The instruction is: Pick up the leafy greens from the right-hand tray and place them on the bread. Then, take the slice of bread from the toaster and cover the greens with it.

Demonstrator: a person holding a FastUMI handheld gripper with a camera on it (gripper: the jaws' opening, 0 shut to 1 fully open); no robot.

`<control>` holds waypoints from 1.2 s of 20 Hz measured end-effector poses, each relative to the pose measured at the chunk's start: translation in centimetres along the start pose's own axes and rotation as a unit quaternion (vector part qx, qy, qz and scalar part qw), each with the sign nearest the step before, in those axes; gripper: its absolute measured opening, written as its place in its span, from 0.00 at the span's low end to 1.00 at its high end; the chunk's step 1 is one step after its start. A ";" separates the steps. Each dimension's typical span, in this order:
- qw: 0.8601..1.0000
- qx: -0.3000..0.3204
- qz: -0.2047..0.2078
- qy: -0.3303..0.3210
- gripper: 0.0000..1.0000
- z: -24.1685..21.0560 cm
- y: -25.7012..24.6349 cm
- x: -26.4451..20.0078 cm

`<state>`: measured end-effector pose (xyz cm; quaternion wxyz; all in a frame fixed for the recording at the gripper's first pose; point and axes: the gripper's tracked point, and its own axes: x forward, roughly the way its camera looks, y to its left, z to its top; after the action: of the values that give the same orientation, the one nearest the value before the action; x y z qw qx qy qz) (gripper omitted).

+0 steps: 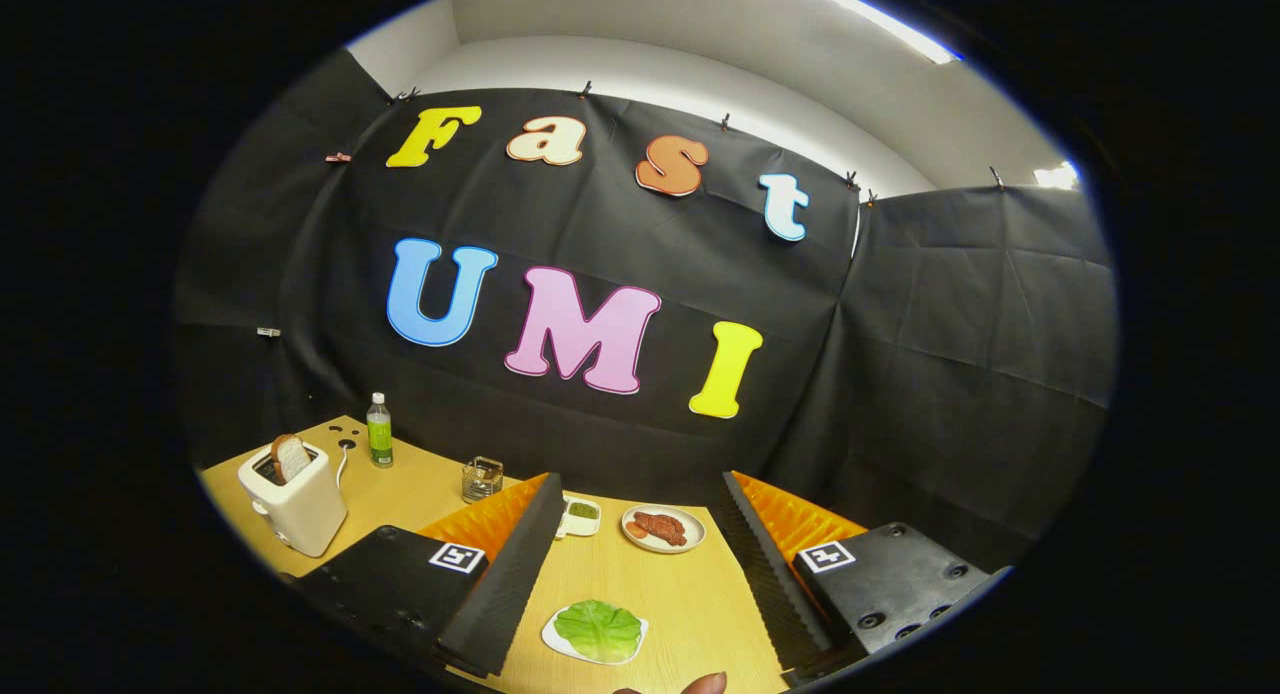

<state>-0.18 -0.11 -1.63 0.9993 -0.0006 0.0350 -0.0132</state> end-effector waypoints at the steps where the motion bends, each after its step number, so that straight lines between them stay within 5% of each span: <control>1: 1.000 0.000 0.001 0.002 0.97 -0.2 0.0 0.1; 9: 0.995 -0.004 0.055 0.086 0.97 -5.1 1.7 1.3; 24: 0.932 0.002 0.153 0.328 0.91 -30.3 3.5 6.9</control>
<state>4.62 3.17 -32.39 0.9223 0.0112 0.3600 0.1401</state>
